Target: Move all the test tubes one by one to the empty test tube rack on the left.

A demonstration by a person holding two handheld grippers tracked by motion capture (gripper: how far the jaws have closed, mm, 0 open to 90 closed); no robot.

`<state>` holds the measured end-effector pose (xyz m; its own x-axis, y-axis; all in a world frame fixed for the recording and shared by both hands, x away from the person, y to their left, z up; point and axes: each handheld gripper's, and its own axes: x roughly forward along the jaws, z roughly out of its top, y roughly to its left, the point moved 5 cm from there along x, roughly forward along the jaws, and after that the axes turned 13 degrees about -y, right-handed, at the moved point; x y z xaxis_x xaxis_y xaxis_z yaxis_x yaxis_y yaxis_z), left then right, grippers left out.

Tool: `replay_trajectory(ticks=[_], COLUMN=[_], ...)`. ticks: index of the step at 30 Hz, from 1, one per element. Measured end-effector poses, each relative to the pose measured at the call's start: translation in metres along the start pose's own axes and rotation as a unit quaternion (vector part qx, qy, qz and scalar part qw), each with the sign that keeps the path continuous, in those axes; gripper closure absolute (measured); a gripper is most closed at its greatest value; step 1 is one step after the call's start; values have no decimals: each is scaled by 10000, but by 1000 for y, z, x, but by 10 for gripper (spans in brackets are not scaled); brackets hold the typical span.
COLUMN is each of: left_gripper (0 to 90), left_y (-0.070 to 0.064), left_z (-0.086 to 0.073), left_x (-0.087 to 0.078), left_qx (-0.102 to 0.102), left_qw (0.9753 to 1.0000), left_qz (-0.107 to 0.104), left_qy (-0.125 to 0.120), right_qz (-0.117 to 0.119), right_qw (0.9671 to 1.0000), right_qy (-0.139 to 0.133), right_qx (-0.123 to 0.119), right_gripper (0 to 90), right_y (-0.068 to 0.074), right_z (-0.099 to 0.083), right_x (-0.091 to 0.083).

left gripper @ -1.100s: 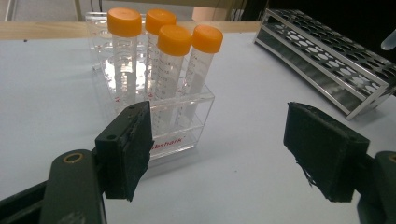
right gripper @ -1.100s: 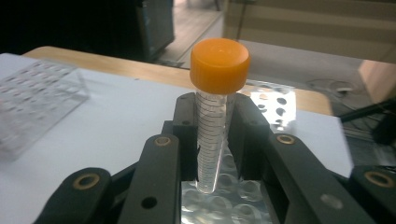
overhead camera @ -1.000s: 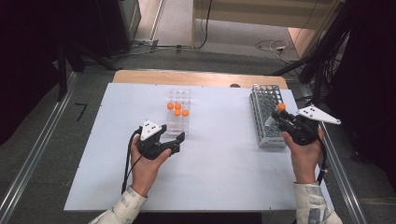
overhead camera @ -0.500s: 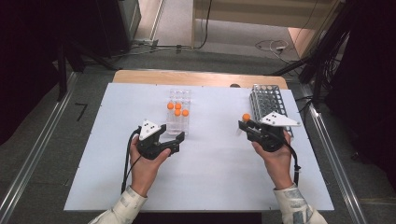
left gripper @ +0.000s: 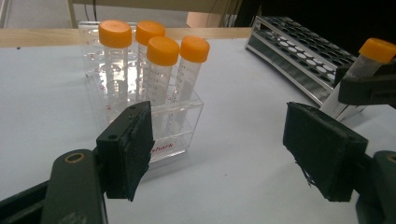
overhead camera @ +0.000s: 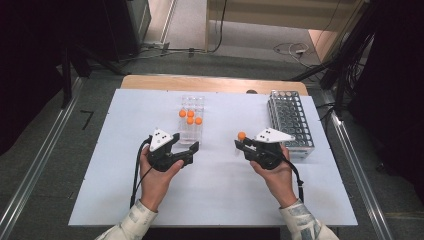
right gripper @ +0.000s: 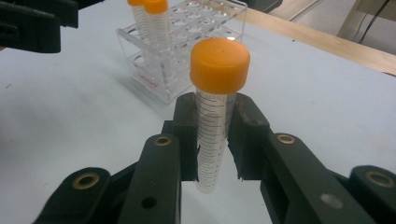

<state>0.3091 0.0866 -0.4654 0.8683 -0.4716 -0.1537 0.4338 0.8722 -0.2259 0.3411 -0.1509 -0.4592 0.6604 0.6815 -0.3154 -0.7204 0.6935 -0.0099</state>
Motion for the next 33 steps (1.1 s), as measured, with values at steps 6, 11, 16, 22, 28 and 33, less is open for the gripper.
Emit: replay_trajectory(ticks=[6,11,16,22,28,33], left_gripper=[246,253,276,332,394,459], left_y=[-6,-15,-24,-36,-44,-47], left_z=[2,6,8,10,6,3], left_x=[-1,-3,-6,-7,-5,-4], left_qx=[27,56,50,53,205,334], left_qw=[9999,9996,9990,9971,9954,9941], left_qz=[-110,-254,-444,-744,-939,-1031], left_qy=[-5,-61,-87,-119,-45,26], right_qz=[168,311,454,571,707,826], right_qw=[9998,9994,9987,9980,9971,9960], right_qy=[33,69,95,107,123,129], right_qx=[-60,-121,-203,-245,-265,-315], right_gripper=[718,718,718,718,718,718], right_y=[13,24,36,48,58,67], right_z=[-4,-6,-7,-7,-7,-7], right_x=[8,13,20,24,28,32])
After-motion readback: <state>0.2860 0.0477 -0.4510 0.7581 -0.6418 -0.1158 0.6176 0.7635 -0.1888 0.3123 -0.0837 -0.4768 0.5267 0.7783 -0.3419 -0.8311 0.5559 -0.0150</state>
